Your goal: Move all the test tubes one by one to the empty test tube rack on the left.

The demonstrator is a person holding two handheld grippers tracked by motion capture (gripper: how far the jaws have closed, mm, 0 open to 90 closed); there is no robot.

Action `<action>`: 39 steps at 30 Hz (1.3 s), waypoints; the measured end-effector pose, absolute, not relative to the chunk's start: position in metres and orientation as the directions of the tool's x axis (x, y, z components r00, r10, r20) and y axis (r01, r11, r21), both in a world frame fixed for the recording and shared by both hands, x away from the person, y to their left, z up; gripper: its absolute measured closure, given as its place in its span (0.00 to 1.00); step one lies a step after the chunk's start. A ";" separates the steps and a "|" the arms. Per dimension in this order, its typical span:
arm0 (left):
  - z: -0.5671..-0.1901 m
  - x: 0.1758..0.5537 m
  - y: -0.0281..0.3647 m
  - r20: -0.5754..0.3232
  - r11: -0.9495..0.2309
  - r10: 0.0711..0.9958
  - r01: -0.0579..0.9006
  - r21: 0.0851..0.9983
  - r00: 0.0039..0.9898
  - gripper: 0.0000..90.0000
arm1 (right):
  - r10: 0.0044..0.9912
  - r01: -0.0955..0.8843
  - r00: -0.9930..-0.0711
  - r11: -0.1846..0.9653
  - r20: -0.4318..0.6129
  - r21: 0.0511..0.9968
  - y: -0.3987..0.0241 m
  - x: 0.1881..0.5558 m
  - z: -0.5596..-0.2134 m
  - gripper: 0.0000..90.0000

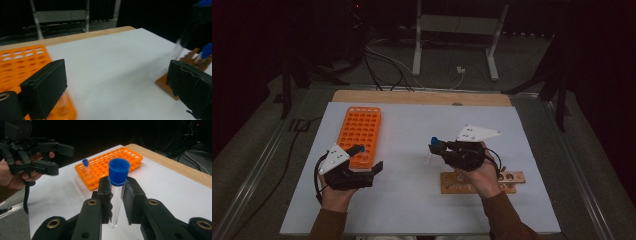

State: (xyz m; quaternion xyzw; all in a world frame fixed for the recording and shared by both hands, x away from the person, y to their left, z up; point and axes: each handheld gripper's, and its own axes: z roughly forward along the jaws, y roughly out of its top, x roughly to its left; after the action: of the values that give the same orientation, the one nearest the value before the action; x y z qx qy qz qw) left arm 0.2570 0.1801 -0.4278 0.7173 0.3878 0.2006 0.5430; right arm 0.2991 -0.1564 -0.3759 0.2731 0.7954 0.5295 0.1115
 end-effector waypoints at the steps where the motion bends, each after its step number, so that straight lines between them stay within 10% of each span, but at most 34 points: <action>1: -0.428 0.257 0.176 -0.133 -0.115 0.766 0.338 0.934 0.629 0.07 | 0.549 0.316 -0.829 0.293 0.112 0.903 -0.153 0.300 -0.376 0.86; 39: -0.433 0.255 0.127 -0.048 -0.258 0.621 0.262 0.930 0.782 0.86 | 0.418 0.286 -0.901 0.370 0.116 0.884 -0.088 0.290 -0.391 0.82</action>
State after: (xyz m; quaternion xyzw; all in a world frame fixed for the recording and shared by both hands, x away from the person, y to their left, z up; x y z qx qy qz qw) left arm 0.2548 0.1274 -0.4330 0.7755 0.2846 0.1667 0.5384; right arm 0.2899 -0.0878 -0.3913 0.2133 0.8252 0.5192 0.0637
